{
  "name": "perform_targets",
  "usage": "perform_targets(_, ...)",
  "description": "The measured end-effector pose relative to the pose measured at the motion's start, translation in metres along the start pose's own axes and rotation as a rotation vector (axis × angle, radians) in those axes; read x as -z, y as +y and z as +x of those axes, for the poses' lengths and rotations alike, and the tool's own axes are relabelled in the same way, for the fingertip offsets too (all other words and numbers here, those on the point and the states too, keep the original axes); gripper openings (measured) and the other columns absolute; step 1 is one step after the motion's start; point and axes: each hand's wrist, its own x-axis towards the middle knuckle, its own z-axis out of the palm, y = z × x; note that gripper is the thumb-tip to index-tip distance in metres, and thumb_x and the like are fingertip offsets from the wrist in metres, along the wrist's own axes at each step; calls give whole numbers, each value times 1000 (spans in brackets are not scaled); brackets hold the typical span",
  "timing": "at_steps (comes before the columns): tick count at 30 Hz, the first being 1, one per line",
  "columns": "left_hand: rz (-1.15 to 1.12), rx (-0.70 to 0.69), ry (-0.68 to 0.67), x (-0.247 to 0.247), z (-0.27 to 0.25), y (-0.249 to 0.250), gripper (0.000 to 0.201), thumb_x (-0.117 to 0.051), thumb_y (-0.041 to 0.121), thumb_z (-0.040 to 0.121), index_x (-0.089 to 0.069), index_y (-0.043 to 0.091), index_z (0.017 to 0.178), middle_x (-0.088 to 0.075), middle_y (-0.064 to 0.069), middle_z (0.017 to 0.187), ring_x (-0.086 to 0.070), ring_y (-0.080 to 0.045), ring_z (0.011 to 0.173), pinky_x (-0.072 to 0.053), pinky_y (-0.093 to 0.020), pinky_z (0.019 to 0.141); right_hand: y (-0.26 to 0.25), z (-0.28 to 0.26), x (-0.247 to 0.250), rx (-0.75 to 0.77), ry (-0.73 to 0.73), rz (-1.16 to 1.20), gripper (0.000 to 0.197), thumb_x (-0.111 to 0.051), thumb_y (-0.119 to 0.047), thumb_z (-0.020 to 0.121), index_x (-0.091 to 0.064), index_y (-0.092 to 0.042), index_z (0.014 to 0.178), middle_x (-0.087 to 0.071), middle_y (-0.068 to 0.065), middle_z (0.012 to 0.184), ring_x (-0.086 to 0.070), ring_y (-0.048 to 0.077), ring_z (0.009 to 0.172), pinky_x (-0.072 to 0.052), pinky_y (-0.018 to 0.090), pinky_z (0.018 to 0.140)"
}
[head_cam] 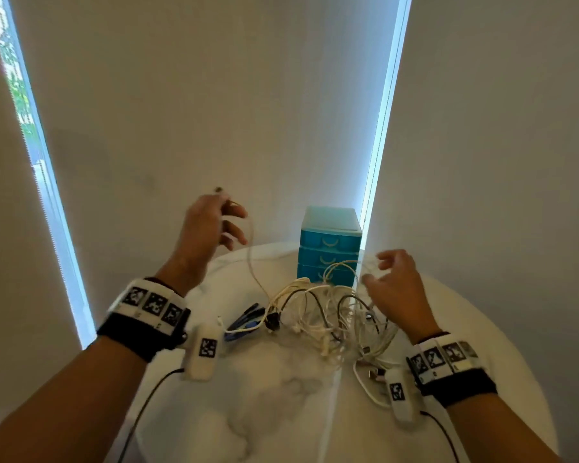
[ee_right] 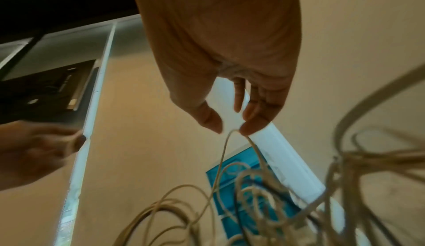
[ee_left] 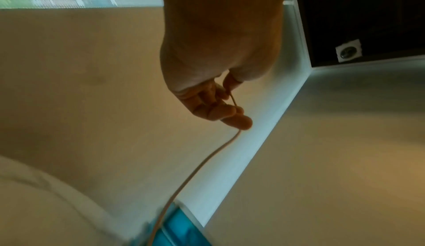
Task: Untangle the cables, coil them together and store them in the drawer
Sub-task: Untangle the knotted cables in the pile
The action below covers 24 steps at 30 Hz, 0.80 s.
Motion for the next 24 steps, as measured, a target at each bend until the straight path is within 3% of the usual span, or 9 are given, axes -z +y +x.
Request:
perform_targets(4,8,-15,-272,-69,-23,-6,34,-40,33,116,-53,3,120,-79,-9,106,-72,-28,65,-48,-28,48,-36,-32,-35,233,-393,86,41,-76,-41,96,-58,-32,132,-62,-17,120,-60,-2,110,-48,16,85)
perform_targets(6,-37,-49,-277,-90,-23,-3,36,-40,35,116,-52,1,123,-79,-7,107,-73,-30,68,-49,-27,50,-38,-34,-52,234,-458,83,34,-71,-44,100,-62,-34,131,-67,-20,121,-61,-3,112,-51,21,95)
perform_targets(8,-118,-77,-197,-100,-18,-4,34,-41,36,116,-54,4,121,-80,-4,106,-74,-27,70,-50,-26,52,-30,-30,-64,139,-465,228,20,-65,-40,105,-71,-30,121,-76,-16,111,-68,1,108,-58,36,101)
perform_targets(10,-235,-65,-85,-103,-10,-13,31,-42,37,116,-55,10,121,-80,-1,104,-74,-22,73,-50,-24,53,-18,-24,-71,65,-438,365,17,-62,-36,107,-75,-26,112,-80,-12,105,-72,5,106,-58,46,103)
perform_targets(12,-342,-16,5,-103,-4,-29,29,-44,41,115,-57,16,122,-78,-1,109,-75,-18,79,-50,-23,56,-9,-19,-70,59,-392,434,19,-63,-33,107,-77,-20,105,-81,-7,106,-73,7,106,-59,43,103)
perform_targets(15,-464,98,74,-96,3,-58,28,-46,45,112,-62,22,119,-77,4,115,-75,-14,92,-52,-26,68,2,-10,-59,-28,-272,711,21,-63,-29,108,-74,-11,112,-76,8,96,-72,18,86,-61,35,79)
perform_targets(18,-647,210,15,-96,5,-75,24,-48,37,111,-63,23,99,-78,3,110,-73,-15,88,-51,-26,69,17,-2,-47,-127,-82,926,24,-64,-29,108,-74,-10,118,-71,3,89,-66,17,74,-55,29,61)
perform_targets(22,-666,315,-142,-111,1,-96,22,-49,29,108,-61,21,91,-77,-2,103,-69,-15,71,-48,-22,56,34,1,-46,-205,33,966,22,-70,-32,104,-77,-16,118,-69,1,85,-58,13,62,-46,24,49)
perform_targets(24,-684,347,-249,-115,-1,-109,22,-48,31,107,-59,21,90,-66,-1,81,-56,-13,55,-38,-23,49,35,2,-43,-207,38,961,22,-71,-32,104,-78,-18,119,-65,3,82,-53,13,58,-44,23,47)
